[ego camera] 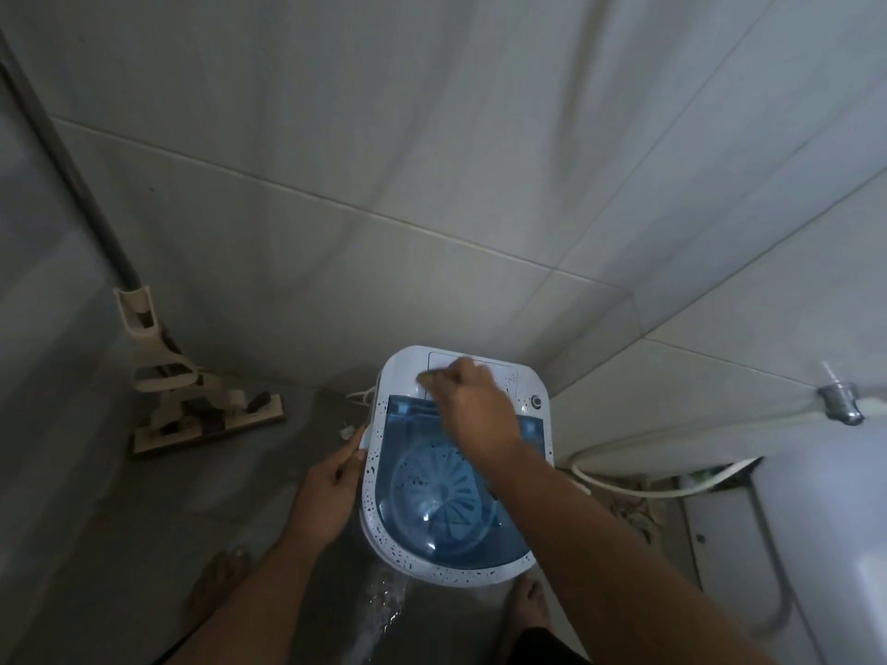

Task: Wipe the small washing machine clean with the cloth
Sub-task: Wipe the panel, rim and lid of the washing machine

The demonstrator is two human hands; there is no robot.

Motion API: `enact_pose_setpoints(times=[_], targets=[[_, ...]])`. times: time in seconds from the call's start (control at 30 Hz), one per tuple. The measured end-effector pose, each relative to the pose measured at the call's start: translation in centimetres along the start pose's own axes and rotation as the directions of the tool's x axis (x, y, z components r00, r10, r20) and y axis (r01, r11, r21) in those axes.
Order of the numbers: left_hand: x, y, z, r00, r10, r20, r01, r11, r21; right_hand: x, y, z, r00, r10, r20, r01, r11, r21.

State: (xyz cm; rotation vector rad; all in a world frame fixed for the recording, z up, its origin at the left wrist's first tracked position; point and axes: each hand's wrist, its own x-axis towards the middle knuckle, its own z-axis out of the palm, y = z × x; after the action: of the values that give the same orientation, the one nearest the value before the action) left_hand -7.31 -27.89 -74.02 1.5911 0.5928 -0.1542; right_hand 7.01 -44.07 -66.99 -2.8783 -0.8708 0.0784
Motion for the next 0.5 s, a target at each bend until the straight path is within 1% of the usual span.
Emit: enact_pose_setpoints(times=[0.03, 0.07, 0.1, 0.17, 0.23, 0.27, 0.3, 0.33, 0.4, 0.43, 0.5], targets=[[0.0, 0.1, 0.0, 1.000, 0.000, -0.001, 0.000, 1.000, -0.005, -1.1, -0.7, 0.3, 0.999, -0.052, 0.009, 0.052, 0.997, 0.059], [-0.1, 0.1, 0.0, 1.000, 0.000, 0.004, 0.000, 1.000, -0.009, -1.9, -1.2, 0.2, 0.998, -0.065, 0.028, 0.060, 0.989, 0.137], [-0.2, 0.2, 0.0, 1.000, -0.002, 0.006, 0.002, 1.000, -0.012, -2.0, -1.6, -0.2, 0.998, -0.042, 0.044, 0.031, 0.974, 0.224], [-0.2, 0.3, 0.0, 1.000, -0.006, 0.004, 0.006, 1.000, -0.017, -0.3, -1.5, -1.0, 0.999, 0.039, 0.023, -0.044, 0.948, 0.314], [-0.1, 0.3, 0.1, 1.000, -0.009, 0.000, 0.009, 1.000, -0.010, 2.6, -0.7, -1.7, 0.984, 0.160, -0.084, -0.121, 0.928, 0.351], [-0.2, 0.3, 0.0, 1.000, -0.010, 0.000, 0.010, 1.000, -0.005, 4.1, -0.6, -1.9, 0.970, 0.193, -0.150, -0.134, 0.932, 0.337], [-0.2, 0.4, 0.0, 1.000, -0.015, 0.002, 0.015, 1.000, -0.006, 5.4, -0.6, -1.8, 0.963, 0.201, -0.181, -0.141, 0.943, 0.301], [-0.2, 0.5, 0.0, 1.000, -0.017, 0.002, 0.017, 1.000, -0.010, 6.4, -0.8, -1.4, 0.970, 0.187, -0.158, -0.145, 0.959, 0.244], [-0.3, 0.7, 0.0, 1.000, -0.022, 0.007, 0.022, 1.000, -0.002, 7.0, -1.9, -0.1, 0.991, 0.125, -0.045, -0.120, 0.988, 0.099], [-0.3, 0.7, 0.0, 1.000, -0.025, 0.008, 0.025, 1.000, 0.003, 6.7, -2.4, 0.6, 0.994, 0.104, -0.027, -0.102, 0.993, 0.053], [-0.2, 0.7, -0.1, 1.000, -0.027, 0.011, 0.027, 1.000, 0.001, 5.2, -3.1, 1.8, 0.998, 0.029, -0.064, -0.030, 0.999, -0.016]])
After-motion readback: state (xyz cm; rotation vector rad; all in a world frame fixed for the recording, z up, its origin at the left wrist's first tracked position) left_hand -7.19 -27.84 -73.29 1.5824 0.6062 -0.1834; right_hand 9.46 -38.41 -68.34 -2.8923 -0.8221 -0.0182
